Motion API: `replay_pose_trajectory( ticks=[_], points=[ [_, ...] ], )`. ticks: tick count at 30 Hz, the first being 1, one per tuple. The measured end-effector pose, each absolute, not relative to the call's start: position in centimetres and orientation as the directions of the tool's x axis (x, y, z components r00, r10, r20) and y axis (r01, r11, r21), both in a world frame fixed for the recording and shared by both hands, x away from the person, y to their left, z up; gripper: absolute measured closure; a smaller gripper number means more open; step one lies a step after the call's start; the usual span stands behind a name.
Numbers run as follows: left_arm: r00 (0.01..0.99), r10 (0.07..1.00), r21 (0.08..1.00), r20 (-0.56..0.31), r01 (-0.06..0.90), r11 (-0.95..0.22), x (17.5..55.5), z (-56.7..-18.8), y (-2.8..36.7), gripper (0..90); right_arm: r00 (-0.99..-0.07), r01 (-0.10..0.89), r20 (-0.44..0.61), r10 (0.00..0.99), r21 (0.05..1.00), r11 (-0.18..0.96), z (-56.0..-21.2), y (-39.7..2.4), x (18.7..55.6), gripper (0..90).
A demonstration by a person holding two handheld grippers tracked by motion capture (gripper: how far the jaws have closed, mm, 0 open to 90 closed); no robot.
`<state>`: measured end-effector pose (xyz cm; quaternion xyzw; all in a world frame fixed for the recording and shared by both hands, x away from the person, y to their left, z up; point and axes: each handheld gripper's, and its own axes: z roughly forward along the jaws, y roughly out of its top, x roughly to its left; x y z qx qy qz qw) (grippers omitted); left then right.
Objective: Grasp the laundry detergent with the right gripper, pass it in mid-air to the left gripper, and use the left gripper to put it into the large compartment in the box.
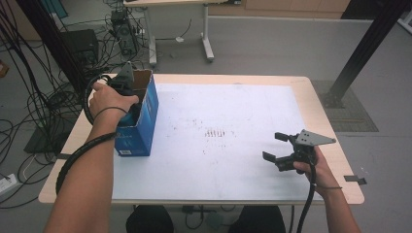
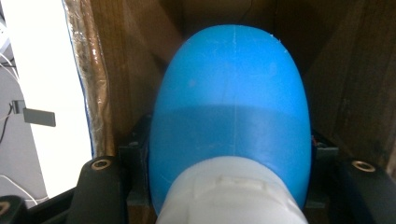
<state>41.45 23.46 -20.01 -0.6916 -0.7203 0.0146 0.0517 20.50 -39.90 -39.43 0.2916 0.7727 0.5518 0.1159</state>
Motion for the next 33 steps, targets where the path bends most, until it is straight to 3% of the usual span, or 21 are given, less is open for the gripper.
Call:
replay_pose_trajectory(
  ticks=[33],
  points=[
    [-0.053, 0.998, -0.055, 0.030, 0.997, 0.055, 40.8, -17.6, 23.9, 34.4, -0.806, 0.327, 0.147, 0.574, 0.918, 0.224, -39.7, -39.4, 20.8, 5.1]
  ],
)
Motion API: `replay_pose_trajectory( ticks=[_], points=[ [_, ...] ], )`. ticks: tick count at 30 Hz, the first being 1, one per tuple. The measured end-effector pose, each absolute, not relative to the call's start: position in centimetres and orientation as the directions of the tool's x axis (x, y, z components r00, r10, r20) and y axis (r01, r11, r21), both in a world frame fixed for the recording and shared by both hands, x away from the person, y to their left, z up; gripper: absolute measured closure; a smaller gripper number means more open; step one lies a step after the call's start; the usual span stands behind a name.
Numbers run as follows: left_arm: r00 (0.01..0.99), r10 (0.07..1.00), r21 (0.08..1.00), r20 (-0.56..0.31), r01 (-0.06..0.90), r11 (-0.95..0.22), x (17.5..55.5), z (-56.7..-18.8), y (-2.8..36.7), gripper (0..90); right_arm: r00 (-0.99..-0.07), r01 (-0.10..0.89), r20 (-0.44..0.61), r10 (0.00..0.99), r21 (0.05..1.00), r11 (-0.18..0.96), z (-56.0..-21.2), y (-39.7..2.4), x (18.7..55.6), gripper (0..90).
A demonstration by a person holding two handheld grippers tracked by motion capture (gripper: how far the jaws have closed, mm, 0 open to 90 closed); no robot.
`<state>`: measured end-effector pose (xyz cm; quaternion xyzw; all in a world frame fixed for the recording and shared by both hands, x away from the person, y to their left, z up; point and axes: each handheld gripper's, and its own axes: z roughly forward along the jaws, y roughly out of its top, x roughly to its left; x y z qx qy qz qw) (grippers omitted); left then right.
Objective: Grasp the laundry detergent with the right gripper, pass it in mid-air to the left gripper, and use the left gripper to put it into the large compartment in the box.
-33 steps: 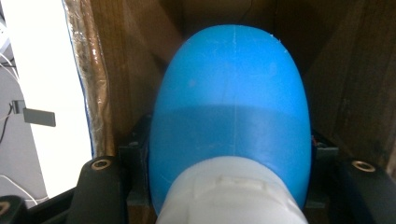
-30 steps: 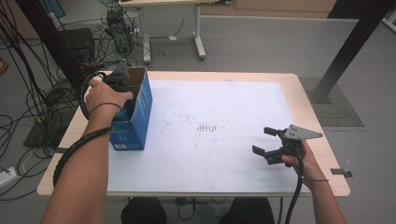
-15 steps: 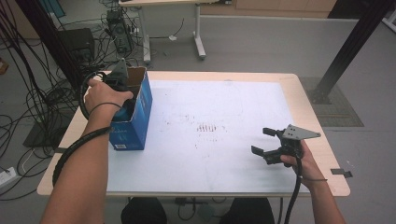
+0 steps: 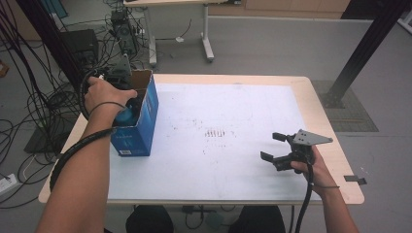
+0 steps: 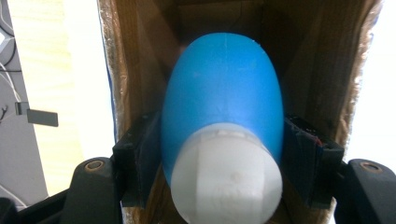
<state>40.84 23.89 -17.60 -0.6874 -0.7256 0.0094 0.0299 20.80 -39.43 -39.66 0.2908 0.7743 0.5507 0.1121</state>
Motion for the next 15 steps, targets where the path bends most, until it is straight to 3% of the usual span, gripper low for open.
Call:
replay_pose_trajectory(
  ticks=[15],
  points=[
    [-0.031, 0.998, -0.031, 0.061, 0.999, 0.033, 40.1, -15.2, 22.7, 32.4, -0.810, 0.317, 0.142, 0.569, 0.922, 0.221, -39.4, -39.4, 20.7, 5.1]
  ],
)
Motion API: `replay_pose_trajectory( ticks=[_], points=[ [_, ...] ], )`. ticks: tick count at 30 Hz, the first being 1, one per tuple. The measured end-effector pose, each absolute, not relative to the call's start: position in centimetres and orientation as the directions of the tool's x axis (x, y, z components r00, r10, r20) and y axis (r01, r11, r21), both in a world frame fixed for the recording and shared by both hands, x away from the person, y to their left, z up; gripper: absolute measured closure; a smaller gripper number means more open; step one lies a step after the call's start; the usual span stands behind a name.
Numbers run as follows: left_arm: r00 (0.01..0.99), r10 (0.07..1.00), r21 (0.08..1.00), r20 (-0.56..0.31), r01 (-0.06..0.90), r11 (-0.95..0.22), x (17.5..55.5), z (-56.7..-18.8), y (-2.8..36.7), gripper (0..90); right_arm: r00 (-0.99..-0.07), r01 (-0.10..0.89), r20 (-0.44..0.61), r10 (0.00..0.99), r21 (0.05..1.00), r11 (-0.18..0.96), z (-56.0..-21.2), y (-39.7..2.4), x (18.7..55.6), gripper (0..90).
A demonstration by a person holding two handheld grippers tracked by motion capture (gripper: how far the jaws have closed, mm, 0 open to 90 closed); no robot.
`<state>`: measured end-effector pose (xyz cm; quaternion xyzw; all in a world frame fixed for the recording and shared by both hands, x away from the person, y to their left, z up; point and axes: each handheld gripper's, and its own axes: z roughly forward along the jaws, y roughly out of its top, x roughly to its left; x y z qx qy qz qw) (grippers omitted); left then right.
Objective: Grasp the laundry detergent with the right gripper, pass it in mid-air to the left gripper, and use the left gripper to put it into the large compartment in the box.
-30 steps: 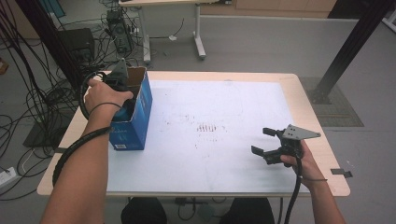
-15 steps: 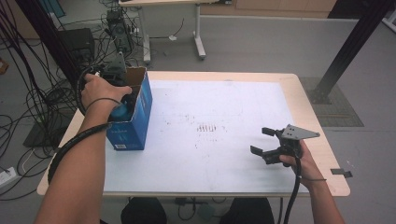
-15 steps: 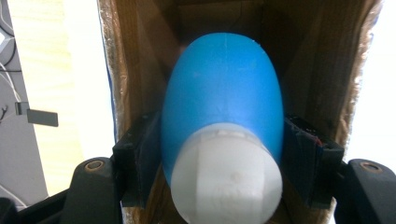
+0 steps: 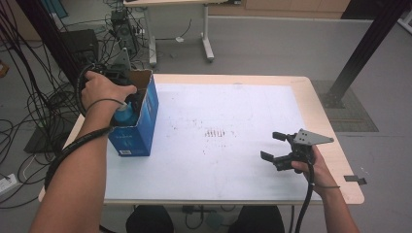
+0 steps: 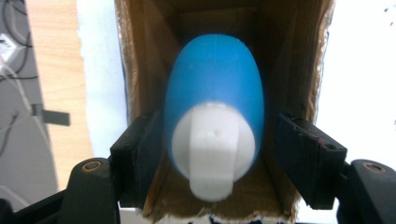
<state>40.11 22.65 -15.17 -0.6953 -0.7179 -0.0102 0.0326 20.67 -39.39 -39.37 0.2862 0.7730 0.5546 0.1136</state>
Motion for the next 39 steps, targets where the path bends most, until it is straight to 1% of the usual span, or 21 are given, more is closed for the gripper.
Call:
replay_pose_trajectory(
  ticks=[6, 13, 20, 24, 30, 39],
  points=[
    [-0.018, 0.998, -0.010, 0.056, 1.000, 0.019, 39.6, -14.0, 22.2, 32.5, -0.812, 0.320, 0.145, 0.565, 0.921, 0.223, -39.4, -39.4, 20.6, 5.1],
    [-0.005, 0.998, 0.015, 0.066, 1.000, 0.004, 38.8, -12.5, 21.6, 30.5, -0.815, 0.321, 0.142, 0.562, 0.917, 0.234, -39.1, -39.4, 20.7, 5.2],
    [0.027, 0.998, 0.045, 0.062, 0.999, -0.029, 37.9, -11.4, 21.0, 24.9, -0.819, 0.315, 0.135, 0.557, 0.918, 0.241, -38.5, -39.2, 20.8, 5.3],
    [0.042, 0.995, 0.060, 0.087, 0.997, -0.047, 37.7, -10.9, 20.1, 22.5, -0.817, 0.313, 0.131, 0.561, 0.918, 0.242, -38.3, -39.3, 20.8, 5.4],
    [0.070, 0.995, 0.071, 0.074, 0.995, -0.075, 37.3, -10.2, 19.4, 17.1, -0.818, 0.309, 0.126, 0.562, 0.919, 0.245, -38.1, -39.1, 20.9, 5.3],
    [0.134, 0.988, 0.108, 0.071, 0.984, -0.141, 36.2, -8.9, 17.4, 12.7, -0.815, 0.313, 0.125, 0.566, 0.917, 0.248, -37.8, -38.8, 21.1, 5.3]
  ],
)
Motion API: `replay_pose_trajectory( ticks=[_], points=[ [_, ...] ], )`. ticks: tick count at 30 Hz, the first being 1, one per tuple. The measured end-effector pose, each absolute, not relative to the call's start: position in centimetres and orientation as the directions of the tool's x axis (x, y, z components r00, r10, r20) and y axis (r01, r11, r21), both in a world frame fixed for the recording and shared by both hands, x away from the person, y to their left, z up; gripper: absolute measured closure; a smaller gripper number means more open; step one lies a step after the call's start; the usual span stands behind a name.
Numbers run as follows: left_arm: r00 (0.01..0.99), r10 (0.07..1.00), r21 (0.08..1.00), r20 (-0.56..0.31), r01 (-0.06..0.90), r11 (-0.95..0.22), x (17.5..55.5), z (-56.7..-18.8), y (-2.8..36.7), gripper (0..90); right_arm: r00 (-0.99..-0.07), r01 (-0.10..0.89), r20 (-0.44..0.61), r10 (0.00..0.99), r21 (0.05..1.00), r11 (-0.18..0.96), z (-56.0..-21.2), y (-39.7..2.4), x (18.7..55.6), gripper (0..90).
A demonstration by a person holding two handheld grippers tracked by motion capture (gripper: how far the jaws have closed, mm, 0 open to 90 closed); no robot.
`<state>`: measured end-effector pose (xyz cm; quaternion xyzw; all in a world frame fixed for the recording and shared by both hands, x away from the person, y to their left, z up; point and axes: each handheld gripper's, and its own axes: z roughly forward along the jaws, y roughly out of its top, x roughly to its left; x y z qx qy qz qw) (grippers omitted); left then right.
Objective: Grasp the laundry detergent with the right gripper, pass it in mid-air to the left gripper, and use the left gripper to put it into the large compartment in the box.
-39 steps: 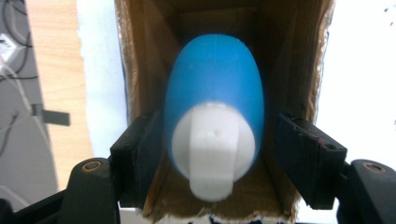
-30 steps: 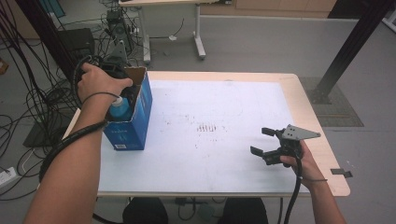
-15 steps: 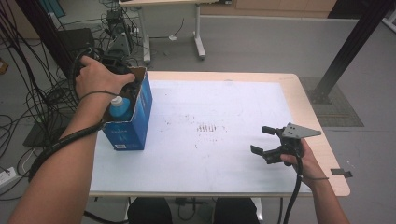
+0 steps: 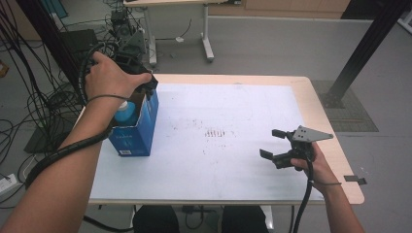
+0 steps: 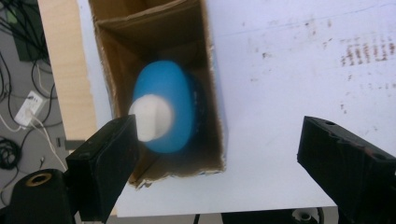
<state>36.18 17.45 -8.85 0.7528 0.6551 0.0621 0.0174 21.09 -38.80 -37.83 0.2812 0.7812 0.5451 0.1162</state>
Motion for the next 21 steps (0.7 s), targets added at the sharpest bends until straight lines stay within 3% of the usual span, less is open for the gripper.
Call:
replay_pose_trajectory(
  ticks=[21],
  points=[
    [0.353, 0.936, 0.186, 0.019, 0.918, -0.350, 33.5, -8.1, 12.1, 6.4, -0.796, 0.321, 0.114, 0.595, 0.912, 0.255, -37.1, -39.2, 20.5, 5.4]
  ],
)
